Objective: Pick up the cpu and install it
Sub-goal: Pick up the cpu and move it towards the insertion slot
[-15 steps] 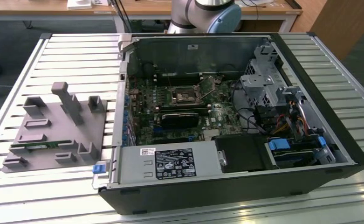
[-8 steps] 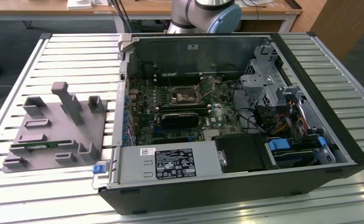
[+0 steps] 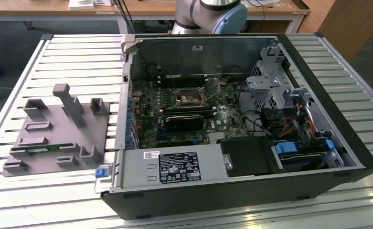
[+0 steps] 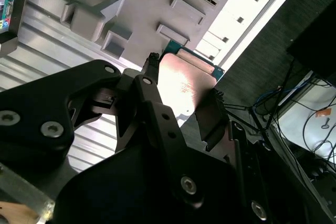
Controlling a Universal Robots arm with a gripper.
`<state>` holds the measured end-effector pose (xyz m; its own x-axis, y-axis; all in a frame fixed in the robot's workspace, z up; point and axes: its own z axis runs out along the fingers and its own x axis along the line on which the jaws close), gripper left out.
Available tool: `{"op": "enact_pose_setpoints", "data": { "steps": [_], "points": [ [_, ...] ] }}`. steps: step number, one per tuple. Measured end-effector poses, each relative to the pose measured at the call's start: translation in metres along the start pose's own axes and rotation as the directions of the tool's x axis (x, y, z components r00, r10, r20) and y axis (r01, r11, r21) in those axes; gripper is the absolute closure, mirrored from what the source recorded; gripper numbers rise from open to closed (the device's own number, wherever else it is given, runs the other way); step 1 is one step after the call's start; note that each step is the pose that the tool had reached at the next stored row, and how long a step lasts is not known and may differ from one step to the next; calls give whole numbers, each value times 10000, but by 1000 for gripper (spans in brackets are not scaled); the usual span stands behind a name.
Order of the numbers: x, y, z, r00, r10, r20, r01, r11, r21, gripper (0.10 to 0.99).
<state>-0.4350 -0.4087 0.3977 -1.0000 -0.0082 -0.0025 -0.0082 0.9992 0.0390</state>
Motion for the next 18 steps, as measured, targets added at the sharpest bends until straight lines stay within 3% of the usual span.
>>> {"op": "enact_pose_setpoints", "data": {
  "steps": [18],
  "points": [
    [-62, -1, 0, 10000, -1, -1, 1, 10000, 0, 553]
  ]
}}
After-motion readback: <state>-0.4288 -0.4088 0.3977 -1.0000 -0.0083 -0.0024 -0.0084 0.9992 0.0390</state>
